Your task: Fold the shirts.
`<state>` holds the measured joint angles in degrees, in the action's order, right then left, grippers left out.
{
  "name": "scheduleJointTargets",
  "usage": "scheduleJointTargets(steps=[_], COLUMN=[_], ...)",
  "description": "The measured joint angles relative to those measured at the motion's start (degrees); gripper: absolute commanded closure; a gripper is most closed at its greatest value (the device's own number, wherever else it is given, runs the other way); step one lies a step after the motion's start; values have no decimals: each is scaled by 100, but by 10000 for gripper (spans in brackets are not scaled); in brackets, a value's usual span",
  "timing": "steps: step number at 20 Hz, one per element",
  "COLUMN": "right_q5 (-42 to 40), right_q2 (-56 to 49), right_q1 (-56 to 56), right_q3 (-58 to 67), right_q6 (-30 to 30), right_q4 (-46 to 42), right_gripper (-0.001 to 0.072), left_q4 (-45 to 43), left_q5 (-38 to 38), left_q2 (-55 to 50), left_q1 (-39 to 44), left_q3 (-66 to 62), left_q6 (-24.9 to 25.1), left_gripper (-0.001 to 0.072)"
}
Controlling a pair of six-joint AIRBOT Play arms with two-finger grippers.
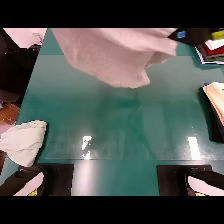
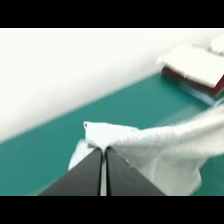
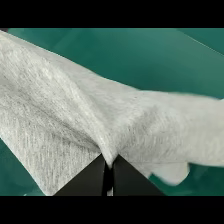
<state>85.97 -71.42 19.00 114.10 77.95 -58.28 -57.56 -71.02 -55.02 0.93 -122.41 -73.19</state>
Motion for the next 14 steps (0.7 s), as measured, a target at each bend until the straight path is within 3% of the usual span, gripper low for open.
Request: scheduleJointTargets(steps=[7,11,14], right_q5=[94,81,-426], right_q2=[907,592,55], right_q1=[-24,-28,-28], right_q3=[-1469,-2638,-3397], right_q6=[761,940,828], right_q4=[-13,-42,-35], right_gripper=[697,696,696], left_q4=[114,63,50], left_q5=[245,153,122], left_q2=[4,-863,-1902], left_q1=[2,2,0], left_q3=[413,1353,1821], left_q6=[2,4,7], left_gripper=[686,685,686])
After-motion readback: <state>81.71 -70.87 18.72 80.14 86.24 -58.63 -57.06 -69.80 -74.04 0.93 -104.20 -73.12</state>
